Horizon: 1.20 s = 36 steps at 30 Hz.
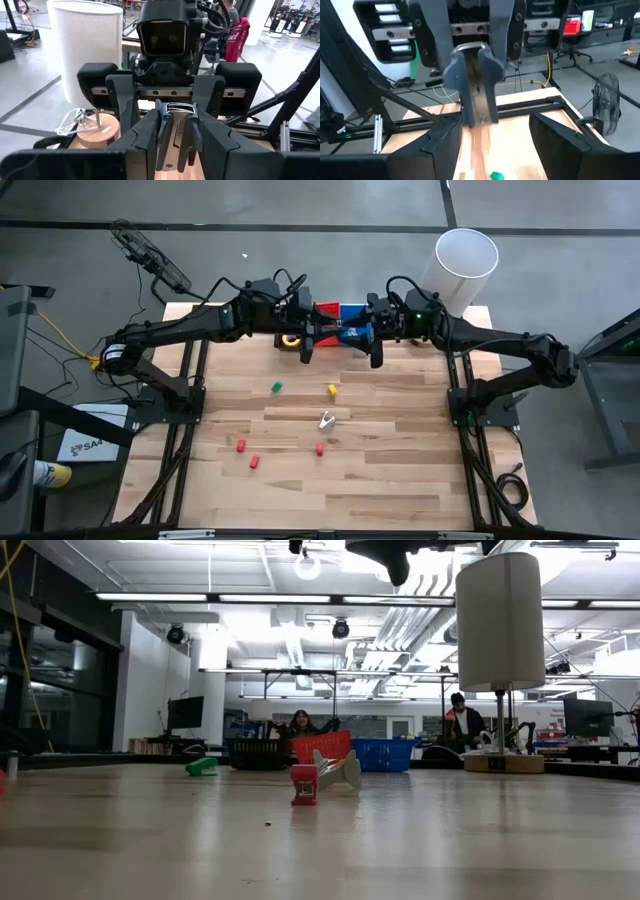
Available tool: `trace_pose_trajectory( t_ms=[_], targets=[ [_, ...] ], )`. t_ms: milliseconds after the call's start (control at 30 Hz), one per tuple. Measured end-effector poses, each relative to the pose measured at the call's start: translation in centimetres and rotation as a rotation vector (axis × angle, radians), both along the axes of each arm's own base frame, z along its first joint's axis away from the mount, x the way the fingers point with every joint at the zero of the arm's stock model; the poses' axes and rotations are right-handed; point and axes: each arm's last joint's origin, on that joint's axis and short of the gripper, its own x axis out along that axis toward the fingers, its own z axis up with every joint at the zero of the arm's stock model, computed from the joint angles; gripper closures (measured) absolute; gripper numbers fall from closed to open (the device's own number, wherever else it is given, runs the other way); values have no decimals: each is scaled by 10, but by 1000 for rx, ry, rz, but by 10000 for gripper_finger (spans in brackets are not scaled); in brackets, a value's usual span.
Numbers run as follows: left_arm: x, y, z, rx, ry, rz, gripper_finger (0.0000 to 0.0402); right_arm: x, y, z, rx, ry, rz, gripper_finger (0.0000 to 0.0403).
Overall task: Pick and place Stapler, Stapler remover, tape
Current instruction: Put the black staple remover into the blue bin
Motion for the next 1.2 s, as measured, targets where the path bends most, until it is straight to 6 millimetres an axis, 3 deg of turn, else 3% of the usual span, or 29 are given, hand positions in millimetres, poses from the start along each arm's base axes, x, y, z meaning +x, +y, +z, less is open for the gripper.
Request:
trace_pose_trajectory(
  t_ms=[300, 967, 1200],
  targets=[
    [0, 0, 0, 0, 0, 0, 305, 3, 1, 3, -14, -55, 67, 197],
    [0, 0, 1, -10, -14, -3, 305, 11, 1, -1, -29, -68, 82, 319],
    [0, 0, 0, -14, -2, -3, 305, 11, 1, -1, -8, -65, 86, 317]
  ],
)
